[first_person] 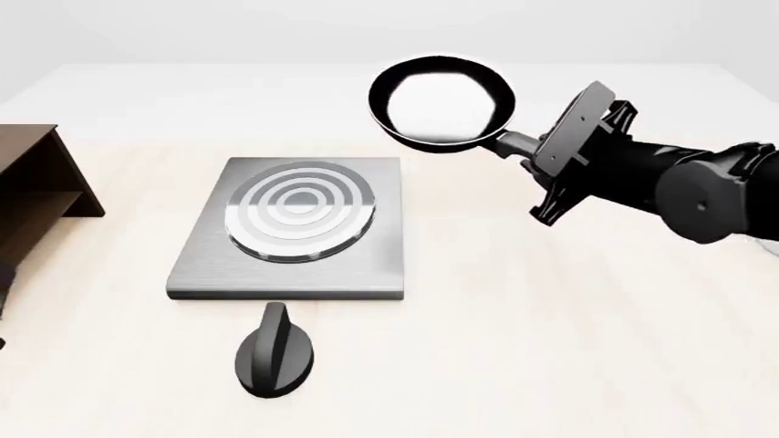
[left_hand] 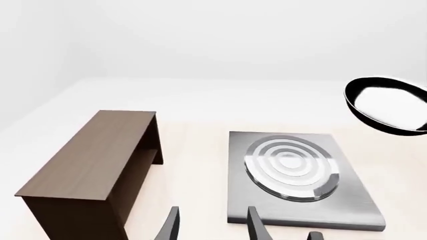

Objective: Turn on the stove and put the frying pan on it.

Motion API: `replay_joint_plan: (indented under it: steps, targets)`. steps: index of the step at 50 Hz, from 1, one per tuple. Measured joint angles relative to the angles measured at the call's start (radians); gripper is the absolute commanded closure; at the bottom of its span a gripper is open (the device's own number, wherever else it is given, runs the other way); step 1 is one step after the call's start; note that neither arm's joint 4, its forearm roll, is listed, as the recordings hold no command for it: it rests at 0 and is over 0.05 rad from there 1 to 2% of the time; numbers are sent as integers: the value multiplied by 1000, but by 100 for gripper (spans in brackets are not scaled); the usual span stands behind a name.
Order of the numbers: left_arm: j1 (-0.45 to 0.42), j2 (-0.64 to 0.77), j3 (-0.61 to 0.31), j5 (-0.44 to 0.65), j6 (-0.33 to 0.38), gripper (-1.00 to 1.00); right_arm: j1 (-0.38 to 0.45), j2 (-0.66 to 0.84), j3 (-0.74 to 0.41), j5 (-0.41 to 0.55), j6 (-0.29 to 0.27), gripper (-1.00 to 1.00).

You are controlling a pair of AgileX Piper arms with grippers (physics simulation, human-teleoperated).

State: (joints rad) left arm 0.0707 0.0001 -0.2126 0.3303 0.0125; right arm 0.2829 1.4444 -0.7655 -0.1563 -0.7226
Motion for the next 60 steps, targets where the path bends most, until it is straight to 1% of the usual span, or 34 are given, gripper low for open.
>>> replay_joint_plan:
  steps: [7,16,24,30,42,60]
  targets:
    - [-2,0,46,-46,-3,-100,76,75,-79,2,4,100]
    - [-3,0,84,-86,-6,-100,168,158,-166,7,11,100]
    - [-4,6,109,-117,-8,-100,235,220,-221,7,25,100]
    - [-5,4,112,-119,-11,-100,276,263,-248,0,40,100]
    - [-6,1,112,-118,-16,-100,318,345,-267,-30,68,100]
    - [-6,0,111,-116,-19,-100,340,445,-261,-67,98,100]
